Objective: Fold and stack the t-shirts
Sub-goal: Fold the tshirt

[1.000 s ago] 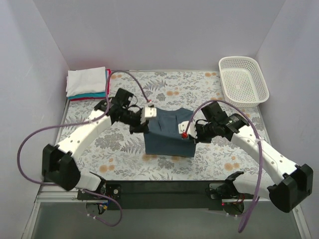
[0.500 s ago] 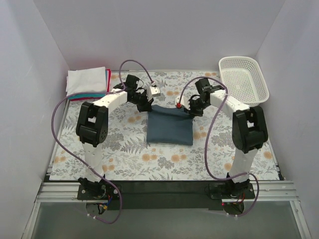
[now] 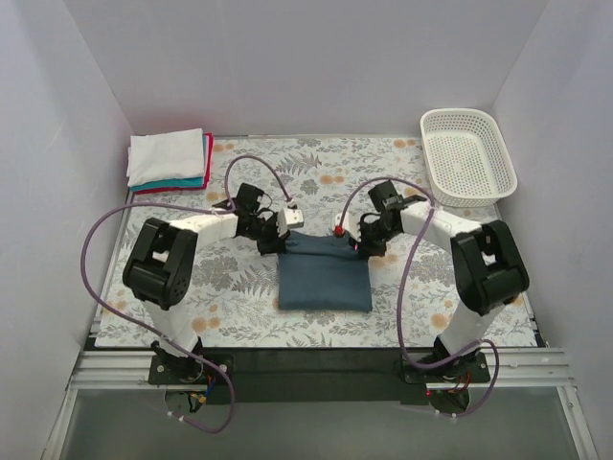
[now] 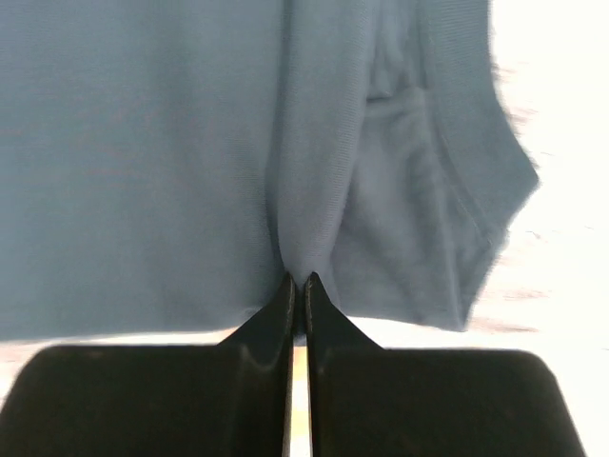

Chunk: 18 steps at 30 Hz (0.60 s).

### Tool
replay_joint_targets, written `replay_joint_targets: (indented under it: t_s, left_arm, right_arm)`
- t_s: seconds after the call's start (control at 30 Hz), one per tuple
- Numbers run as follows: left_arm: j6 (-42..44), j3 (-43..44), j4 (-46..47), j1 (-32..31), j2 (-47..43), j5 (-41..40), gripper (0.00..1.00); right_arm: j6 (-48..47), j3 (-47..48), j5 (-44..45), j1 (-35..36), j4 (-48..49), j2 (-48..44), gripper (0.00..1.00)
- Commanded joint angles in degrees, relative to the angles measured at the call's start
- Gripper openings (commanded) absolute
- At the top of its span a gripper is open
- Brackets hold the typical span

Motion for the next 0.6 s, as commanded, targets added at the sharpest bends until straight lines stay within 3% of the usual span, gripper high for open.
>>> replay_joint_targets:
  t_s: [0.0, 0.17, 0.2, 0.23, 0.27, 0.3, 0.43, 0.5, 0.57]
  left_arm:
    - [0.0, -9.4, -4.9, -1.9, -10.2, -0.1, 0.0]
    - [-0.4, -17.6, -9.6, -5.1, -21.3, 3.3, 0.05]
    - [-0.2, -18.2, -10.2, -5.7, -24.1, 3.4, 0.17]
    - [0.0, -18.2, -11.5, -6.1, -25.2, 3.2, 0.24]
    - [0.1, -18.0, -11.9, -6.4, -26.4, 3.1, 0.29]
    - [-0.4, -17.4, -11.9, -6.5, -27.3, 3.4, 0.34]
    - [-4.2, -11.1, -10.7, -7.6, -28.3, 6.1, 0.4]
    - [-7.1, -9.6, -9.1, -11.3, -27.3, 5.8, 0.4]
    - [-12.6, -9.1, -4.6, -15.6, -25.5, 3.4, 0.41]
  right_arm:
    - [9.1, -8.9, -1.2, 3.8, -4.7, -9.1, 0.01]
    - [19.2, -14.7, -3.6, 5.9, -6.9, -18.9, 0.04]
    - [19.7, -12.7, -4.0, 5.6, -9.8, -19.0, 0.14]
    - [20.0, -11.0, -5.1, 5.1, -11.7, -18.6, 0.38]
    - [20.6, -9.0, -8.6, 3.4, -13.6, -18.2, 0.55]
    - [21.9, -5.5, -10.6, 2.7, -16.5, -17.9, 0.63]
    - [26.2, 1.0, -18.2, 0.8, -16.5, -14.7, 0.55]
    - [27.7, 3.9, -22.4, 0.8, -16.1, -11.4, 0.51]
    - [29.4, 7.4, -26.5, 0.8, -15.7, -5.5, 0.4]
